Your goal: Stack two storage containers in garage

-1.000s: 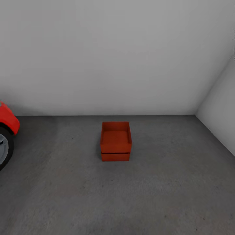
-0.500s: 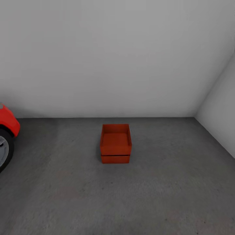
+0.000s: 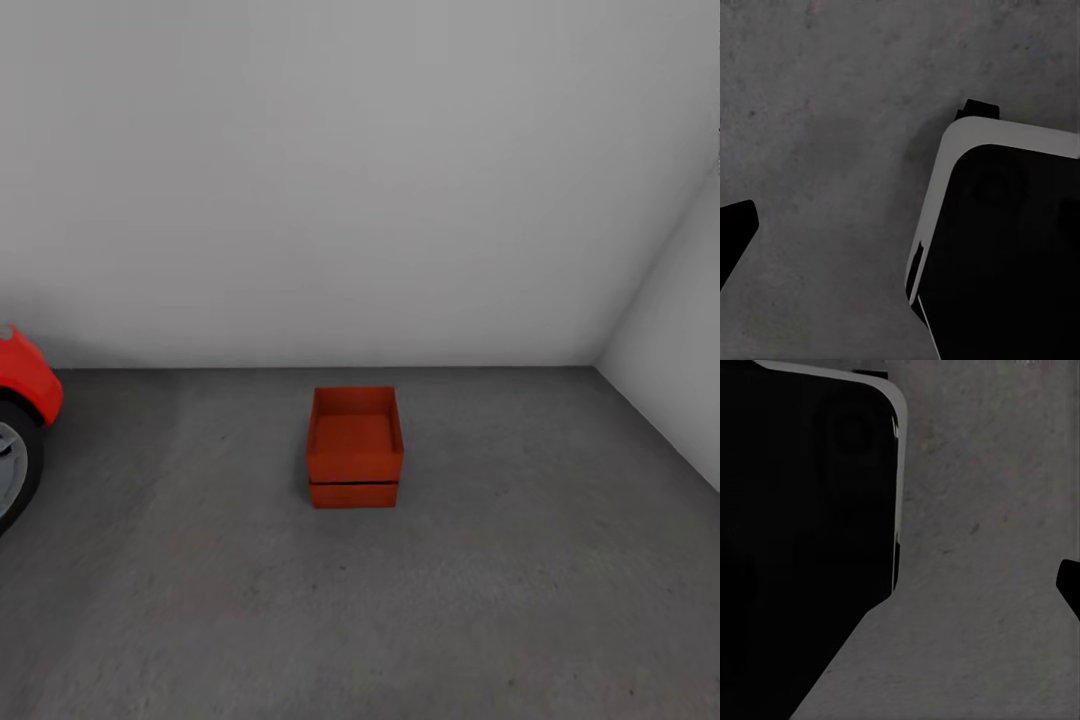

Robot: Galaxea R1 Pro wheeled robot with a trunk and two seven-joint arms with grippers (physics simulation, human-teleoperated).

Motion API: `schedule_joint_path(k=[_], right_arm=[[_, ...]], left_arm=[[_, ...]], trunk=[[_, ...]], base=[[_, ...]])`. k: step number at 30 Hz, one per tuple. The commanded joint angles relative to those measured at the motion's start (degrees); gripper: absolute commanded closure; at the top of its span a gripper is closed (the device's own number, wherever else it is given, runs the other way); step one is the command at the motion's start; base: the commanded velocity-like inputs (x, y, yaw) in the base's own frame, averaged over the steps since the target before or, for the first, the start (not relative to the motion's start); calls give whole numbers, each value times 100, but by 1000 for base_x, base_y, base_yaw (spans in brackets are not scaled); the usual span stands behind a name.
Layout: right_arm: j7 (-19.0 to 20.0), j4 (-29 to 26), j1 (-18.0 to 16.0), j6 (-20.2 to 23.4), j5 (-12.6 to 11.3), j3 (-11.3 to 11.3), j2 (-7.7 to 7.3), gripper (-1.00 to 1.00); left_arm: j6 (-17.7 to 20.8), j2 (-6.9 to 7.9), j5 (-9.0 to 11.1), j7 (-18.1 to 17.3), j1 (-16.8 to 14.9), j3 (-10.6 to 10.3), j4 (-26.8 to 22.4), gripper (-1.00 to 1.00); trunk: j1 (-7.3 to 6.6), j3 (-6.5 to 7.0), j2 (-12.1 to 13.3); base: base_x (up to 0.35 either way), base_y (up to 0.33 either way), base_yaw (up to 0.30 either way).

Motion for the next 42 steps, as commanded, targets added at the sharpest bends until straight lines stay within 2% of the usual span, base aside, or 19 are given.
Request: schedule_joint_path(k=[1,21,33,42], right_arm=[[-4,18,-7,-33,-47,49,1,-100],[5,18,-7,-39,73,58,-4,-100],[332,18,-7,-42,77,58,-18,-100],[378,18,-7,-42,77,58,-19,-100]], left_arm=[[-12,0,43,15,-2,-47,0,-100],[-12,0,41,15,-2,-47,0,-100],[-12,0,45,15,-2,-46,0,-100],[-12,0,44,15,-2,-44,0,-100]], trunk=[[1,3,-5],[1,189,-5],[1,301,-5],[1,384,-5]], base=[[0,0,0],[0,0,0],[0,0,0],[0,0,0]])
